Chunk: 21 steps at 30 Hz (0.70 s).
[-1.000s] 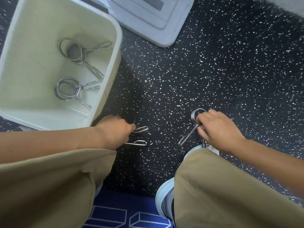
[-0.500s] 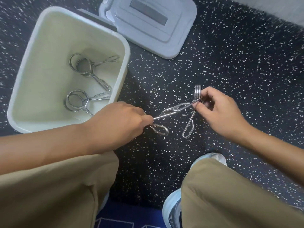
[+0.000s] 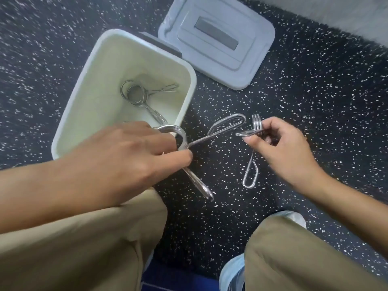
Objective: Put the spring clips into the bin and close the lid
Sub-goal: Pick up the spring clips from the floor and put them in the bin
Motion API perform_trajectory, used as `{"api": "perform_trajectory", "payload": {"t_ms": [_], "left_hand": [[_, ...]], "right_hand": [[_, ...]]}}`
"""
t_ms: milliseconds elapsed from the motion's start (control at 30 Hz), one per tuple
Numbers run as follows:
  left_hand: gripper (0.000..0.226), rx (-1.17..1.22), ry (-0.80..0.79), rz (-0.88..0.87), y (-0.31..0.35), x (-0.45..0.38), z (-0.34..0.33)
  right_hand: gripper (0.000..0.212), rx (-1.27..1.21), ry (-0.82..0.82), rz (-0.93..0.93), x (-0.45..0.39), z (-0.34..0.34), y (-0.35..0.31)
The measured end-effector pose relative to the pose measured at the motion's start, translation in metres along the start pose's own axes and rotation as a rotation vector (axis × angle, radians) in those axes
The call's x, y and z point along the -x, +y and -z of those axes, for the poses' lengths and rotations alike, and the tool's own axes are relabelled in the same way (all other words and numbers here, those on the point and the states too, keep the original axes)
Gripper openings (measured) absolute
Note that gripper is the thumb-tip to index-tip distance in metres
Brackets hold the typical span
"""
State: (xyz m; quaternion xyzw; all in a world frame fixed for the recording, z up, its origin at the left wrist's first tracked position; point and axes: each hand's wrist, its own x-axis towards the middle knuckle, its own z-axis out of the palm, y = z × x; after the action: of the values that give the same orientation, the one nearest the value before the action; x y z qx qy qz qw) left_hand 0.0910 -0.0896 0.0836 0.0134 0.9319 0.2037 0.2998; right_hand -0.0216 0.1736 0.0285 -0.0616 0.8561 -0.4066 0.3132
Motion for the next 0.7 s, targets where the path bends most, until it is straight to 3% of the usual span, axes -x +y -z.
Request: {"api": "perform_trajectory", "payload": {"t_ms": [167, 267, 333, 433, 467, 600, 700], "left_hand": [[0.135, -0.068, -0.012, 0.019, -0.003, 0.014, 0.025], [0.132, -0.067, 0.060, 0.019, -0.017, 0.020, 0.031], [0.115, -0.115, 0.073, -0.029, -0.034, 0.023, 0.031], [0.021, -0.448, 0.138, -0.258, -0.058, 0.027, 0.028], [0.013, -0.494, 0.149, -0.286, -0.067, 0.028, 0.022], [0.026, -0.526, 0.065, -0.262, -0.099, 0.014, 0.000], [0.027, -0.620, 0.021, -0.319, -0.114, -0.001, -0.022]], "right_hand": [[0.013, -0.095, -0.028, -0.019, 0.006, -0.020, -0.018], [0.013, -0.139, -0.064, -0.033, 0.011, -0.029, -0.026], [0.013, -0.162, -0.080, -0.044, 0.013, -0.033, -0.030], [0.013, -0.164, -0.087, -0.045, 0.015, -0.038, -0.034], [0.013, -0.165, -0.087, -0.048, 0.015, -0.039, -0.035], [0.015, -0.179, -0.100, -0.071, 0.016, -0.043, -0.038], [0.036, -0.164, -0.148, -0.056, 0.014, -0.045, -0.042]]}}
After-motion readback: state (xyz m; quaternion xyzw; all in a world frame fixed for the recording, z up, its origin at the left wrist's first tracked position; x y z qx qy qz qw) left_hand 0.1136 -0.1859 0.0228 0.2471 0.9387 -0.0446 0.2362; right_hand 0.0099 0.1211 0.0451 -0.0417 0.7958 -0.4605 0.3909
